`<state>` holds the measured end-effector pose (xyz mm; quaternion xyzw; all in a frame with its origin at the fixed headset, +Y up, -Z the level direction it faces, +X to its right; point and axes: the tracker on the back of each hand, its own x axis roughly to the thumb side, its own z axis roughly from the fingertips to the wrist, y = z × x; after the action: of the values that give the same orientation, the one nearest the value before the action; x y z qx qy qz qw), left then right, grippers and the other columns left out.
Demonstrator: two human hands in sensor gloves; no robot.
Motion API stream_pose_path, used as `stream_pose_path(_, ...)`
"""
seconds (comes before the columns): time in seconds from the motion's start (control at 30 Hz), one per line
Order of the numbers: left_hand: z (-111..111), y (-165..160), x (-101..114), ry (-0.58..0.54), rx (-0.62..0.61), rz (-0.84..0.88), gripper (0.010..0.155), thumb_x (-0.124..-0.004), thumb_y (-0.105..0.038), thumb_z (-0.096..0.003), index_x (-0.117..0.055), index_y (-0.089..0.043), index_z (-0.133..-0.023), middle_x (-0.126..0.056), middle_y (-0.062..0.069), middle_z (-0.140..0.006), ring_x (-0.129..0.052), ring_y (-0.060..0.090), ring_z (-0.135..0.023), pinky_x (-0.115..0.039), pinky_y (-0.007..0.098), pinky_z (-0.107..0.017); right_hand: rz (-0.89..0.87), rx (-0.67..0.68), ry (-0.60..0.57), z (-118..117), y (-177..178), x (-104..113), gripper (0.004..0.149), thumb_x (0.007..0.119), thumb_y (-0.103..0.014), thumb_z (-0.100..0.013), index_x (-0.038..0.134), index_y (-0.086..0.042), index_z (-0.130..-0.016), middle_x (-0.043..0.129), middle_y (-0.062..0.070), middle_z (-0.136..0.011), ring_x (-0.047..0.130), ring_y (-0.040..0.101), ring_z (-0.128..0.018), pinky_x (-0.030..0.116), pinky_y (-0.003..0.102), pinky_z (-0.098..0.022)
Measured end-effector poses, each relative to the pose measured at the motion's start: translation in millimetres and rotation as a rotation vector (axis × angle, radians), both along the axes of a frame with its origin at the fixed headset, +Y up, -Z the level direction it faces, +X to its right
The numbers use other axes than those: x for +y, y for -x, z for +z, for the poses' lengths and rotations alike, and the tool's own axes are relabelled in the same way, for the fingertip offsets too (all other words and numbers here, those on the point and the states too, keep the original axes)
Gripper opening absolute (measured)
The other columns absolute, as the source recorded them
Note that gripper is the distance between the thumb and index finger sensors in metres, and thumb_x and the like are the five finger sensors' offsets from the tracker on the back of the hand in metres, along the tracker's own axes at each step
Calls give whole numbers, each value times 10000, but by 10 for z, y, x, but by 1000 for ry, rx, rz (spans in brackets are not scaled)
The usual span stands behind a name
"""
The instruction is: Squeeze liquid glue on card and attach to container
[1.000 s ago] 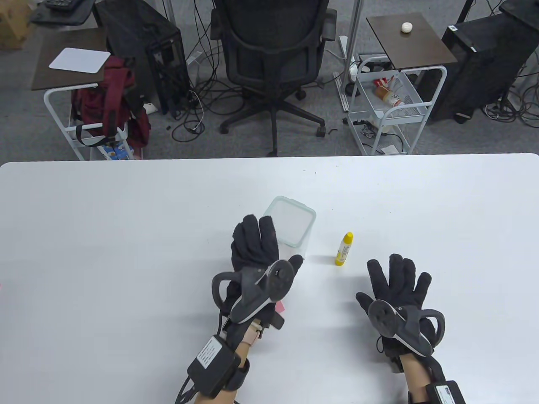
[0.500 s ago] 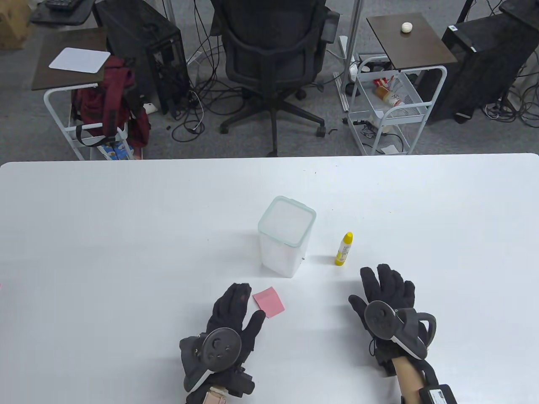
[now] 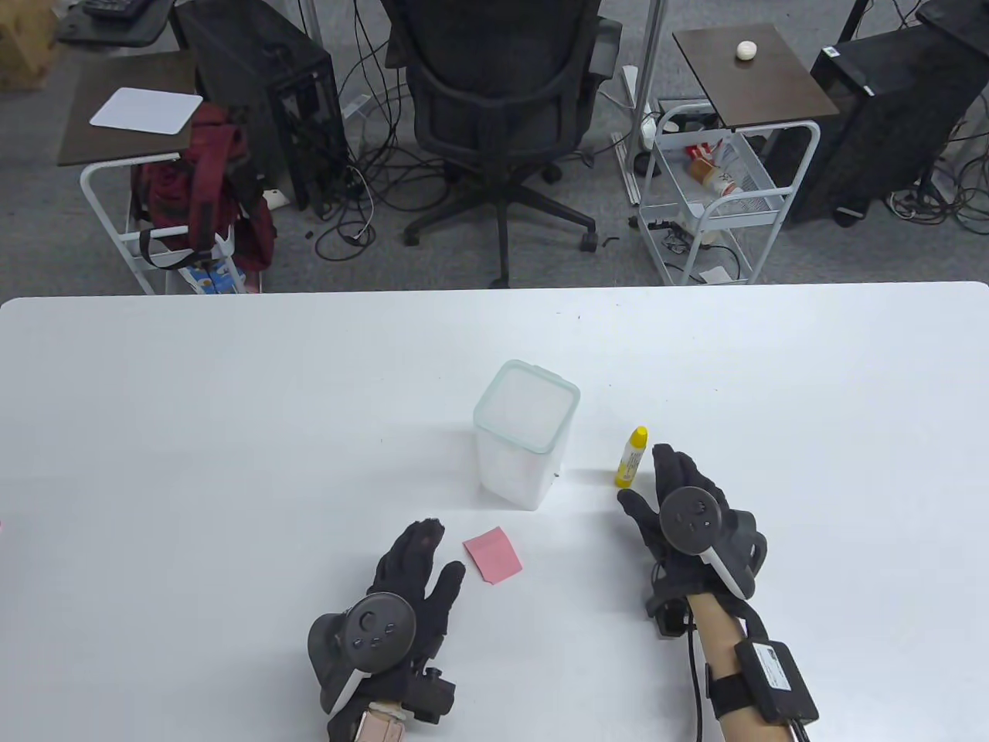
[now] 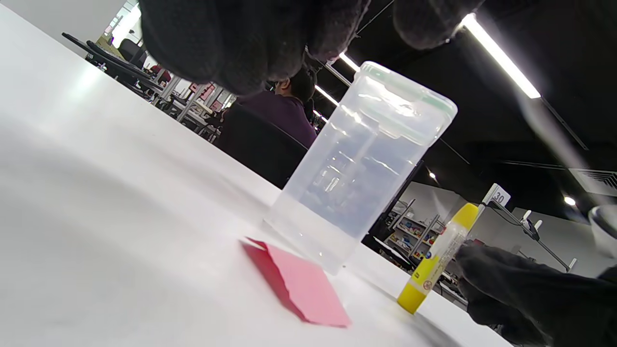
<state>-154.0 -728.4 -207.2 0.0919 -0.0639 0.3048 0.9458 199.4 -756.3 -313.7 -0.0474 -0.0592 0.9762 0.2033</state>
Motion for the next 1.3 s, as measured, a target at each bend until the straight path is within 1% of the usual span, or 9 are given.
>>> stream_pose_path(0.23,-20,17,-38,22,-7,16,666,-650,-512,-547,-582,-118,-1080,-713,165,-1084,-829,387,-921,-769,494,-645,-78,-88,-6,-238,87,-17,793,683,-578,-529,396,-154,-1134,543,187,-1135,716,413,-958,580,607,-737)
stream_pose_path(0.33,-28,11,-55,28,-10,10,666,-649,-512,-547,-583,-117,-1080,-717,162,-1083,-830,386,-920,-769,494,-645,-194,-115,2,-273,83,-46,602,709,-488,-551,547,-209,-1059,643,147,-1079,787,378,-896,620,585,-717)
stream_pose_path(0.43,-28,1,-53,25,-16,13,665,-648,-512,-548,-584,-117,-1079,-716,164,-1083,-831,387,-919,-768,494,-646,-242,-86,-22,-252,92,-39,572,739,-447,-539,580,-196,-1028,668,150,-1057,801,382,-875,627,590,-704)
stream_pose_path(0.5,-24,-12,-51,21,-23,15,665,-647,-512,-548,-585,-118,-1079,-717,162,-1083,-832,384,-920,-768,494,-645,-237,-42,-76,-172,99,-5,573,736,-447,-538,586,-172,-1018,682,159,-1044,817,386,-858,643,588,-689)
stream_pose_path(0.63,-14,-41,-48,15,-40,21,664,-647,-513,-548,-585,-119,-1079,-717,163,-1083,-832,384,-919,-770,493,-645,-262,51,-106,40,119,77,571,731,-443,-540,586,-150,-1009,689,178,-1040,832,394,-854,664,586,-675)
stream_pose_path(0.8,24,-107,-25,3,-76,58,663,-645,-512,-549,-585,-119,-1079,-717,161,-1083,-832,384,-920,-769,491,-646,-287,133,-127,491,171,200,575,723,-445,-544,586,-122,-999,755,175,-979,879,375,-805,705,570,-643)
stream_pose_path(0.93,65,-188,-18,-4,-126,116,664,-642,-515,-549,-583,-122,-1081,-712,158,-1087,-828,384,-925,-767,493,-648,-285,214,-135,832,256,201,578,708,-440,-551,578,-102,-1001,764,178,-960,888,365,-789,714,561,-635)
stream_pose_path(1.13,136,-335,13,-16,-212,183,681,-638,-522,-550,-553,-123,-1096,-678,169,-1107,-796,397,-949,-745,508,-665,-337,297,-121,1053,400,178,583,680,-435,-565,539,-88,-1012,726,180,-961,861,371,-801,692,570,-643)
stream_pose_path(1.3,196,-424,74,-50,-281,201,717,-632,-533,-552,-491,-119,-1119,-626,178,-1134,-757,406,-979,-723,518,-682,-287,431,-111,1163,623,161,582,678,-435,-564,537,-90,-1012,725,176,-963,860,373,-803,692,571,-644)
